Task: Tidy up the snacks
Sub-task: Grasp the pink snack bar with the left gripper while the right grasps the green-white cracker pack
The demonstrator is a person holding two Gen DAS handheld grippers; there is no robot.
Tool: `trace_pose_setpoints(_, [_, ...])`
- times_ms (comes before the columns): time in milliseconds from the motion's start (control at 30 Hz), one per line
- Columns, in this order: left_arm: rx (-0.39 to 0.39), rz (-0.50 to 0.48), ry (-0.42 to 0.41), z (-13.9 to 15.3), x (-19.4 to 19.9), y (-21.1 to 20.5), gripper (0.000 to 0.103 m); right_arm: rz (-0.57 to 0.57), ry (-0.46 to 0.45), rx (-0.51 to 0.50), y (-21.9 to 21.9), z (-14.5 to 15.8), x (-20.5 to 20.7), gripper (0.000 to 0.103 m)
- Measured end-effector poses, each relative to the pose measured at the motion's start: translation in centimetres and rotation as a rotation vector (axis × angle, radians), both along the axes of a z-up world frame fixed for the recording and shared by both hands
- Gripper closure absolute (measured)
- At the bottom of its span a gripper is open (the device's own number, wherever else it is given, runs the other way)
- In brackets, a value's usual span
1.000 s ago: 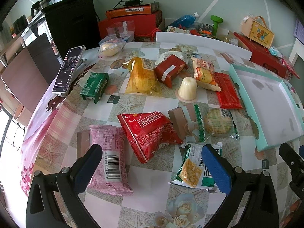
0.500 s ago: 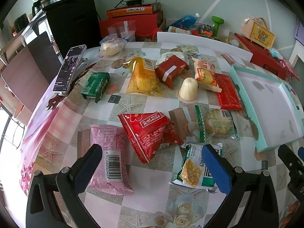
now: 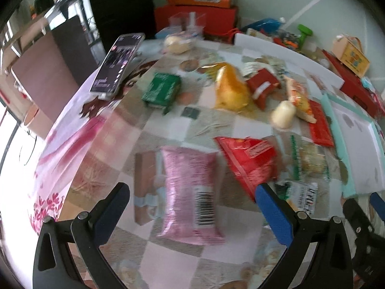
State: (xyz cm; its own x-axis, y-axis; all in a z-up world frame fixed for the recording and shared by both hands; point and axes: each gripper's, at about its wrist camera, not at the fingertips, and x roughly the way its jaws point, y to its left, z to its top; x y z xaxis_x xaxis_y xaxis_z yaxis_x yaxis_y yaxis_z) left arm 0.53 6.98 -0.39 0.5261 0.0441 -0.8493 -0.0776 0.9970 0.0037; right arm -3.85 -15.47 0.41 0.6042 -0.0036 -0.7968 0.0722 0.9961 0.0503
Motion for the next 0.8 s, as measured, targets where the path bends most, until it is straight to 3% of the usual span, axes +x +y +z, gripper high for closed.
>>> trace_pose_setpoints(133, [-0.065,0.014,0.045,-1.3,0.4,1.0,0.000,0.058,0.017,0.004,2.7,-0.8,0.9,0.000])
trace_pose_setpoints(300, [-0.092,0.019,0.073,-2.0,0.6,1.5,0.000,0.119,0.048,-0.028,5.4,-2.1,1.6,0.000])
trace_pose_setpoints(700, [-0.106,0.066,0.148,-4.0,1.5,2.6,0.001,0.168,0.122,-0.061,8.1,-5.4,3.8,0.000])
trace_pose_setpoints(800, [-0.120,0.076,0.153,-4.3,1.7,2.9,0.005,0.153,0.128,-0.053,7.7,-5.5,3.8,0.000])
